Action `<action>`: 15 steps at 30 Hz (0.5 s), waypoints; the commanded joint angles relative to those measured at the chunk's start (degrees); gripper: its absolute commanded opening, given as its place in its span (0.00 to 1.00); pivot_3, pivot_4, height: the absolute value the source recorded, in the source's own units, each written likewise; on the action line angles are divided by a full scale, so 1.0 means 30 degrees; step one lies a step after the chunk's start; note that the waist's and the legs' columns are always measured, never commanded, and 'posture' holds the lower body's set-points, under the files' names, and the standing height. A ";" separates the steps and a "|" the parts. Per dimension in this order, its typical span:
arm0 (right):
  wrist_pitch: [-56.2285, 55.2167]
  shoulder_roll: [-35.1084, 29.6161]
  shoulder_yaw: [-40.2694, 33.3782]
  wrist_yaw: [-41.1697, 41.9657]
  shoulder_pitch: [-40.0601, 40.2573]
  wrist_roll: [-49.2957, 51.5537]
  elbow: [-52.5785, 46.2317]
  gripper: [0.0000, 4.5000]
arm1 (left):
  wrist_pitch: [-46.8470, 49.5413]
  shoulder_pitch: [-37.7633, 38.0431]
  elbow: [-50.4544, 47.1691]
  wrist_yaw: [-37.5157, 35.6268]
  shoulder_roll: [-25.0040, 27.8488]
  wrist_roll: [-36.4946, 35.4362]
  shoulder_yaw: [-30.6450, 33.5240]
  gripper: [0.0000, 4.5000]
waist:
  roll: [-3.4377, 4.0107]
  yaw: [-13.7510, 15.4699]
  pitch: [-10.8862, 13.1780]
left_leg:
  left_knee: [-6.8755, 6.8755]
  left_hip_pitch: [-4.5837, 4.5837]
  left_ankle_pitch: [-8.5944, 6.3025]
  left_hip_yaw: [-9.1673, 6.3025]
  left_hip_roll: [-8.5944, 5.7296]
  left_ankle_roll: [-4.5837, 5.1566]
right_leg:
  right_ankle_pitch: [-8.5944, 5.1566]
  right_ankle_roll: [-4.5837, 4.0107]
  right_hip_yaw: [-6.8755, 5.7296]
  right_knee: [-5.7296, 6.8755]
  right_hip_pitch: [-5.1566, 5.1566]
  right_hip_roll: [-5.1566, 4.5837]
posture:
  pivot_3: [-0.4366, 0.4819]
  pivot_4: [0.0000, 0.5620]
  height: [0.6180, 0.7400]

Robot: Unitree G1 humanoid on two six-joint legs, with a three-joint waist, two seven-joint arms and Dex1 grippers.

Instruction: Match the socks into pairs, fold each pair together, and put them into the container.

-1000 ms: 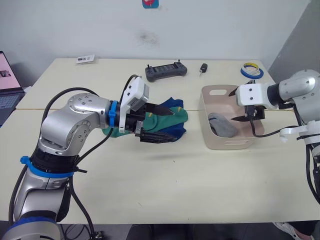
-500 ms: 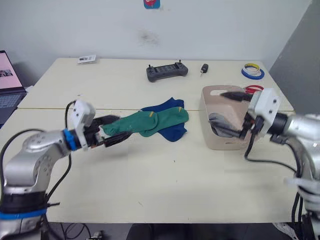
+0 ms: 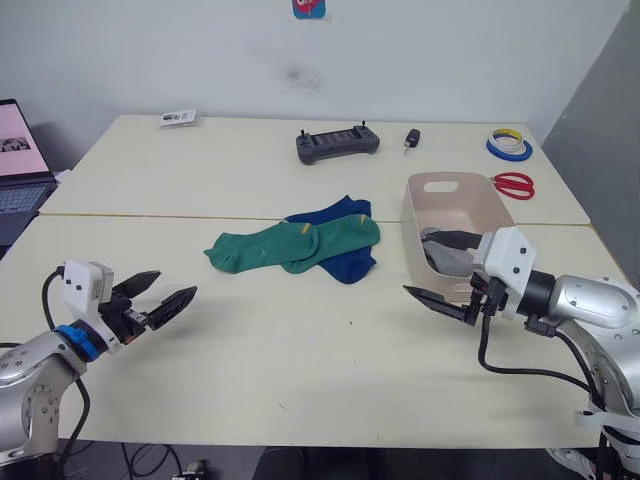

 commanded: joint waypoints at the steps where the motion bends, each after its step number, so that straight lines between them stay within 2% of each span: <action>1: -0.0795 -0.0003 0.0754 -0.0352 0.0051 -0.0389 -0.1007 1.00 | -0.0207 -0.1267 0.0479 0.1878 -0.0330 0.0456 0.0116 1.00 | -0.0001 -0.0004 -0.0001 | 0.0002 0.0001 0.0000 -0.0002 -0.0004 0.0000 | 0.0000 0.0000 -0.0002 0.0003 0.0003 0.0000 | 0.48 0.27 1.00; 5: -0.0844 0.0115 0.1820 -0.0405 -0.0103 -0.0478 -0.1266 1.00 | 0.1806 -0.4097 0.2095 0.4774 -0.1683 0.0287 -0.0647 1.00 | -0.0027 0.0040 -0.0017 | 0.0010 -0.0003 0.0000 -0.0009 -0.0011 0.0000 | 0.0001 0.0002 -0.0015 0.0005 0.0008 -0.0001 | 0.48 0.27 1.00; 10: -0.0875 0.0293 0.2574 -0.0404 -0.0523 -0.0532 -0.1246 1.00 | 0.2064 -0.6413 0.4165 0.6000 -0.2211 0.1903 -0.2623 1.00 | -0.0057 0.0007 -0.0032 | 0.0016 -0.0008 0.0003 -0.0009 -0.0016 -0.0005 | 0.0002 0.0003 -0.0016 0.0001 0.0008 0.0000 | 0.48 0.27 1.00; 15: -0.0852 0.0458 0.3021 -0.0478 -0.0790 -0.0611 -0.1186 1.00 | 0.0730 -0.8751 0.7267 0.6651 -0.2669 0.3476 -0.4095 1.00 | -0.0058 -0.0039 -0.0033 | 0.0015 -0.0002 0.0004 -0.0018 -0.0006 -0.0007 | 0.0002 0.0002 -0.0024 0.0014 0.0003 0.0016 | 0.48 0.27 1.00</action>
